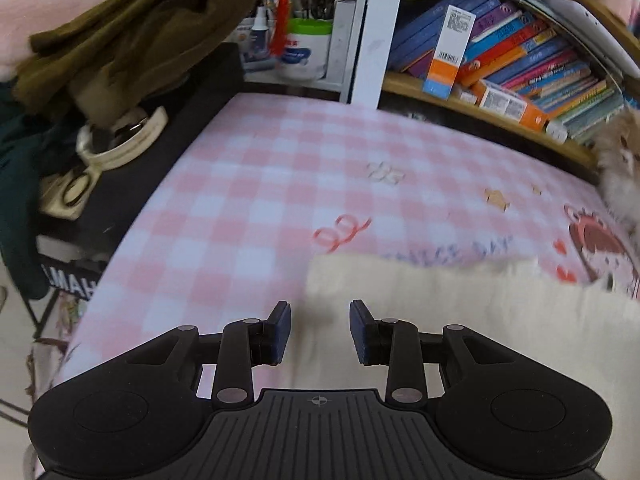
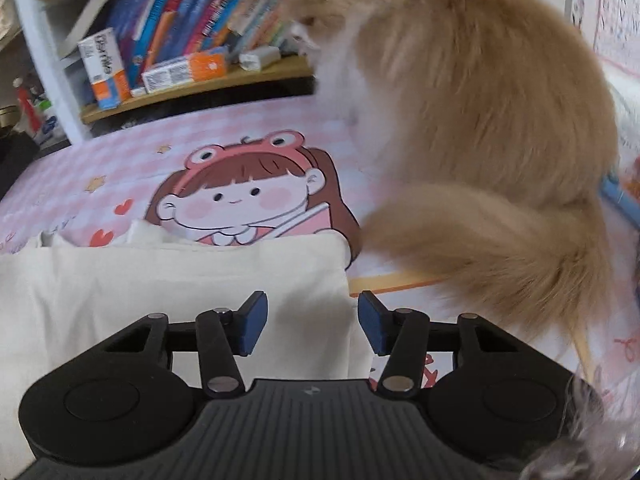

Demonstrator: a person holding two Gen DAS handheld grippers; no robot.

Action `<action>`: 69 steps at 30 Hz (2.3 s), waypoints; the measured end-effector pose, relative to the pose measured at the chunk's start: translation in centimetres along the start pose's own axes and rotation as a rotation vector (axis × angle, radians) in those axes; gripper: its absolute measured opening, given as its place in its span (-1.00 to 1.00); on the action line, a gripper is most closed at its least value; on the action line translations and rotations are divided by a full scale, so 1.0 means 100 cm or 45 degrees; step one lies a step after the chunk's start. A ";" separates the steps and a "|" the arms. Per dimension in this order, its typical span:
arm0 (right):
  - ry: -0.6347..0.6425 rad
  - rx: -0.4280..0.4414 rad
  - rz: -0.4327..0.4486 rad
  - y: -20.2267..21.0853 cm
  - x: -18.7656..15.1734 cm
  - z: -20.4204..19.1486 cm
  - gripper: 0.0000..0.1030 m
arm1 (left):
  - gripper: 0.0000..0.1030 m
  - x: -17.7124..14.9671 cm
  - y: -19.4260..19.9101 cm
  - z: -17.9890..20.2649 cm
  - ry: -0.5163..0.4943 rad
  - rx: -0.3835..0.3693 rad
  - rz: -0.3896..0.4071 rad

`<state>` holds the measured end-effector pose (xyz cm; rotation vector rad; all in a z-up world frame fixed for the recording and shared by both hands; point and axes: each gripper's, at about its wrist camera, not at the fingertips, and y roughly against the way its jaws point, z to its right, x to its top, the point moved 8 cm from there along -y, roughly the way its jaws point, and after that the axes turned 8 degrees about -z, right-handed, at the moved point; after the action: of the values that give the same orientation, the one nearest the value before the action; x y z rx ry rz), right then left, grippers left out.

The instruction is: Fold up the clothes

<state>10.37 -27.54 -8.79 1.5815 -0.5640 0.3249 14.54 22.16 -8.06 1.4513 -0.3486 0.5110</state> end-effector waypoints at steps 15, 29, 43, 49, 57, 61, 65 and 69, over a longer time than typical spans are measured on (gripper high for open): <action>-0.043 -0.018 0.046 0.029 -0.016 0.005 -0.50 | -0.36 -0.021 0.002 -0.008 0.024 0.001 -0.041; -0.139 0.071 -0.098 0.044 -0.087 0.014 -0.68 | -0.93 -0.043 0.013 0.006 0.043 -0.179 -0.054; 0.065 -0.010 -0.045 0.017 -0.047 -0.019 -0.76 | -0.68 -0.018 0.000 -0.026 0.082 -0.038 -0.017; 0.064 0.056 -0.039 0.050 -0.071 -0.015 -0.38 | -0.63 -0.065 0.043 -0.034 0.097 -0.106 -0.004; -0.108 0.138 -0.154 0.075 -0.139 -0.004 -0.35 | 0.15 -0.131 0.066 -0.026 0.009 -0.123 -0.039; -0.105 0.103 -0.148 0.077 -0.144 -0.007 -0.69 | -0.86 -0.132 0.067 -0.025 0.030 -0.123 -0.042; -0.088 0.105 -0.092 0.090 -0.136 -0.012 -0.80 | -0.86 -0.129 0.074 -0.022 -0.004 -0.081 -0.010; -0.094 0.093 -0.081 0.093 -0.139 -0.007 -0.80 | -0.83 -0.136 0.065 -0.021 -0.029 -0.055 -0.043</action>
<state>-6.17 -24.78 -8.19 1.6840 -0.5627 0.2426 -0.52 22.93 -9.84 1.4198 -0.3504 0.4572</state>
